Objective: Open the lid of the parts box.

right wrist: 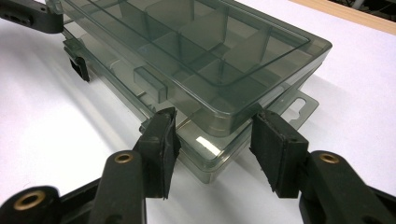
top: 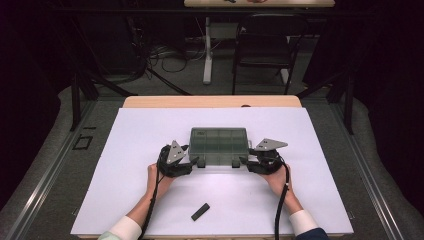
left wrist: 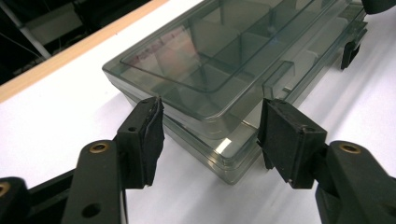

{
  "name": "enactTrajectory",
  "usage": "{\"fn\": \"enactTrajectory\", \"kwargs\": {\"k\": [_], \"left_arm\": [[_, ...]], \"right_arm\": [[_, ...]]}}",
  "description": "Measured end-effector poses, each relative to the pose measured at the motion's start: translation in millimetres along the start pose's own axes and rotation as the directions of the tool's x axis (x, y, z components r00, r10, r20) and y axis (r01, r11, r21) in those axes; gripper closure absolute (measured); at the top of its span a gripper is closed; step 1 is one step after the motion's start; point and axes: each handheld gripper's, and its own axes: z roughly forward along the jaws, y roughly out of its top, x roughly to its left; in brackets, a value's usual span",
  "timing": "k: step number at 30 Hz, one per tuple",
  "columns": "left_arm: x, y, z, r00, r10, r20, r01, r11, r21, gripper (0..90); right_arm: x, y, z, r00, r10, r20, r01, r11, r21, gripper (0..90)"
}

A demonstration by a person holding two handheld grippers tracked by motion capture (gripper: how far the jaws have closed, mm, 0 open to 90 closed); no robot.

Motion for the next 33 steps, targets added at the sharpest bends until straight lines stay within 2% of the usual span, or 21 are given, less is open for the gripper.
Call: {"fn": "enactTrajectory", "kwargs": {"k": [11,16,24,25,33], "left_arm": [[-3.0,1.3,-1.8,0.9991,0.021,-0.036,-0.022,0.9994,-0.028,44.1],[-4.0,1.0,-1.9,0.9985,0.024,-0.049,-0.026,0.9989,-0.039,45.2],[-3.0,1.1,-3.3,0.9984,0.030,-0.048,-0.032,0.9981,-0.052,46.9],[-2.7,1.1,-3.8,0.9984,0.030,-0.049,-0.033,0.9980,-0.054,47.6],[-2.6,1.6,-4.6,0.9978,0.038,-0.054,-0.041,0.9975,-0.058,47.9]], "right_arm": [[0.5,0.2,-0.3,1.0000,-0.002,0.000,0.002,1.0000,-0.006,51.2],[-1.4,-0.6,-0.1,1.0000,-0.002,-0.002,0.002,0.9999,-0.013,47.7],[0.1,0.8,-2.8,0.9992,-0.031,0.023,0.032,0.9989,-0.035,48.1],[1.1,0.9,-3.7,0.9983,-0.043,0.039,0.045,0.9981,-0.042,48.4],[3.9,2.9,-7.6,0.9947,-0.069,0.076,0.075,0.9945,-0.073,48.7]]}}
